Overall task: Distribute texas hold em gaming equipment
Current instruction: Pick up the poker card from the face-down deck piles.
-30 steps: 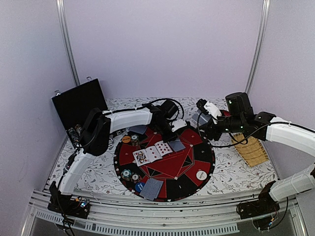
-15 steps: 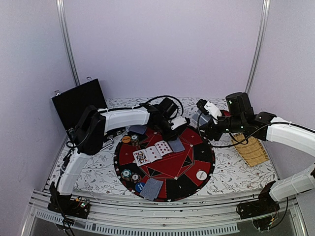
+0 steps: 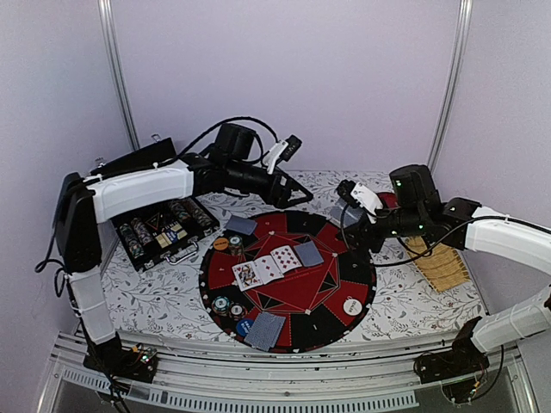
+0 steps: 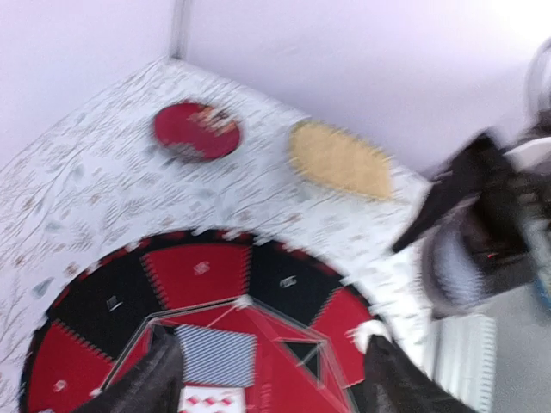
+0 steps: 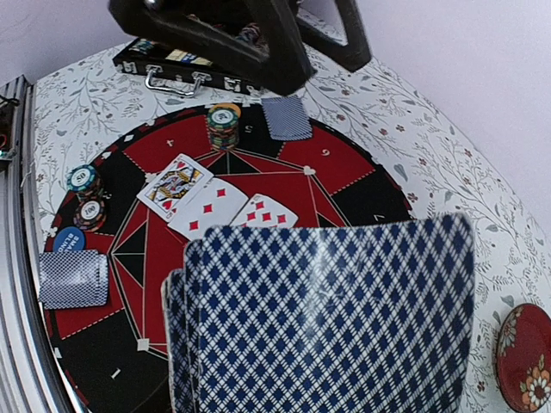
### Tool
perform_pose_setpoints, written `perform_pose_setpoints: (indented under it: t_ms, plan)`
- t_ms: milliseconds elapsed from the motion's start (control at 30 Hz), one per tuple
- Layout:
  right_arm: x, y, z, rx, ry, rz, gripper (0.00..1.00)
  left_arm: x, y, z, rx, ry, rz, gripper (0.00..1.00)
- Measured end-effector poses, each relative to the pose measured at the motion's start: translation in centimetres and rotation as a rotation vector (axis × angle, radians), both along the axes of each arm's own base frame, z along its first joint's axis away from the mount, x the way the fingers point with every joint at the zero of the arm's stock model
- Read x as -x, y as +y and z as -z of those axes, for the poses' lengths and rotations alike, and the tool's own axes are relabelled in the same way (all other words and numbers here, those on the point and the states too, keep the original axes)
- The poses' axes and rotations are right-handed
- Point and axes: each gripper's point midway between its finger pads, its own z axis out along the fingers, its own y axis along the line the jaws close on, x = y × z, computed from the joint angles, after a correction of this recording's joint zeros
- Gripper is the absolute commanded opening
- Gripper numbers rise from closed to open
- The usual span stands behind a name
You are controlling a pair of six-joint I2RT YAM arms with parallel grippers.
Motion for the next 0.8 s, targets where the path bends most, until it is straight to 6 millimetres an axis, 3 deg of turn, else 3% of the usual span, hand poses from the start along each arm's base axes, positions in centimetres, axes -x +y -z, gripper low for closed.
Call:
perform_pose_setpoints:
  t_ms: [133, 267, 500, 667, 800]
  plan:
    - [1.4, 1.6, -0.2, -0.008, -0.008, -0.065, 0.51, 4.2, -0.2, -2.9, 0.181, 0.113, 0.103, 0.9]
    - [1.9, 2.8, 0.3, -0.007, -0.001, -0.101, 0.51, 6.2, -0.7, -2.5, 0.235, 0.205, 0.156, 0.83]
    - [1.8, 4.4, 1.1, 0.003, 0.011, -0.127, 0.52, 7.7, -1.9, -1.9, 0.233, 0.25, 0.175, 0.61]
    - [1.9, 4.8, 0.7, -0.006, 0.004, -0.134, 0.52, 7.5, -2.3, -1.3, 0.204, 0.243, 0.156, 0.51]
    - [1.8, 4.8, 0.5, -0.01, -0.001, -0.134, 0.52, 7.2, -2.2, -0.9, 0.179, 0.234, 0.139, 0.37]
